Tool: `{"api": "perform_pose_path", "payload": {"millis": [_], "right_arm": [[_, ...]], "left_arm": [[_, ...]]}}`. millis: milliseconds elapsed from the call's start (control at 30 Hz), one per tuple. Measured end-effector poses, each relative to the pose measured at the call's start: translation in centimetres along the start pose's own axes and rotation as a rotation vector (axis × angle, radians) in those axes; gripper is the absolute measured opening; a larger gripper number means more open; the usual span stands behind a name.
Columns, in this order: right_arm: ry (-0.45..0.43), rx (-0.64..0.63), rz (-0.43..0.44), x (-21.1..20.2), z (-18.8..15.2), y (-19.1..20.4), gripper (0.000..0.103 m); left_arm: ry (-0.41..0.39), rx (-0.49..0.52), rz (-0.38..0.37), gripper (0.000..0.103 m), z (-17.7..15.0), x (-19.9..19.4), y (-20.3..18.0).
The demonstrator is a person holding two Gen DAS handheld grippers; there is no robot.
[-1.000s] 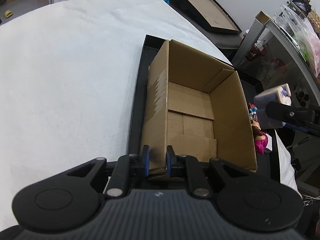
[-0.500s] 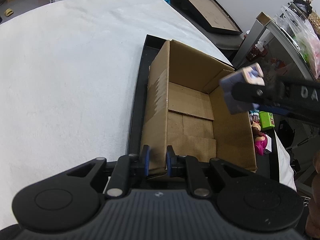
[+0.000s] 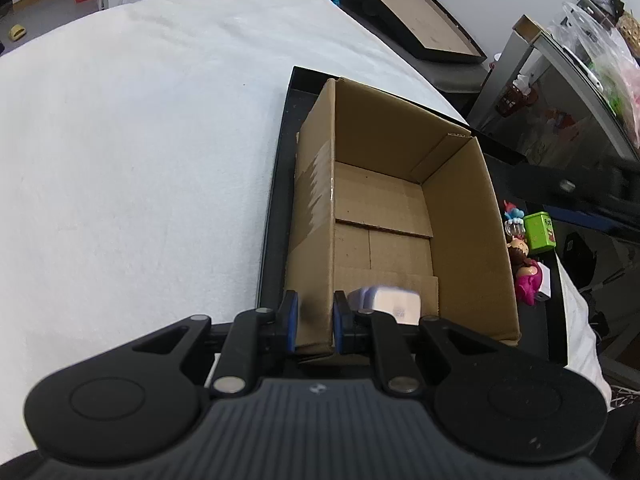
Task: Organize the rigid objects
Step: 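Release the box wall with the left tool while the right tool grasps the pink doll figure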
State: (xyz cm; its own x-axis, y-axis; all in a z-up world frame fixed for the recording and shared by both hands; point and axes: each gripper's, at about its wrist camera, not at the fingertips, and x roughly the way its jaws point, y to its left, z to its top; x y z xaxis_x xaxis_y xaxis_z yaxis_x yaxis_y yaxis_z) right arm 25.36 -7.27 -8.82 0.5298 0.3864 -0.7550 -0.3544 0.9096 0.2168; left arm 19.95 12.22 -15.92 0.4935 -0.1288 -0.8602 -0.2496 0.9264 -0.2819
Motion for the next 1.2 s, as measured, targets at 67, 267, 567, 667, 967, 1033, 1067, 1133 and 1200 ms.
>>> {"api": "perform_pose_path", "payload": {"millis": [67,267,567,667,967,1033,1067,1133,1200], "right_arm": [[-0.010,0.009,-0.012,-0.7,-0.4,-1.0,0.061],[-0.024,0.059,-0.039,-2.1,-1.6,-4.3,0.065],[-0.020,0.113,-0.075,-2.6,-3.9,-8.7,0.075],[-0.021,0.130,-0.076,-2.7,-4.4,-10.1,0.076],[-0.032,0.193,-0.080,-2.2,-6.2,-14.4,0.077],[-0.030,0.215,-0.075,-1.9,-6.7,-15.4,0.077],[-0.031,0.227,-0.073,-1.8,-7.0,-16.0,0.077],[-0.030,0.249,-0.070,-1.5,-7.5,-17.0,0.077],[-0.025,0.273,-0.067,-1.1,-8.0,-18.1,0.077]], "left_arm": [[-0.003,0.010,0.012,0.015,0.0,0.0,-0.2],[0.007,0.029,0.040,0.017,0.2,0.0,-0.6],[0.026,0.034,0.102,0.038,0.7,-0.2,-1.8],[0.021,0.049,0.140,0.049,0.9,-0.4,-2.4],[-0.001,0.084,0.216,0.067,1.5,-1.5,-4.9],[-0.012,0.091,0.232,0.068,1.8,-1.9,-5.6],[-0.019,0.093,0.241,0.068,1.9,-2.1,-5.9],[-0.038,0.100,0.252,0.069,2.1,-2.6,-6.6],[-0.047,0.107,0.262,0.070,2.3,-2.8,-7.3]]}}
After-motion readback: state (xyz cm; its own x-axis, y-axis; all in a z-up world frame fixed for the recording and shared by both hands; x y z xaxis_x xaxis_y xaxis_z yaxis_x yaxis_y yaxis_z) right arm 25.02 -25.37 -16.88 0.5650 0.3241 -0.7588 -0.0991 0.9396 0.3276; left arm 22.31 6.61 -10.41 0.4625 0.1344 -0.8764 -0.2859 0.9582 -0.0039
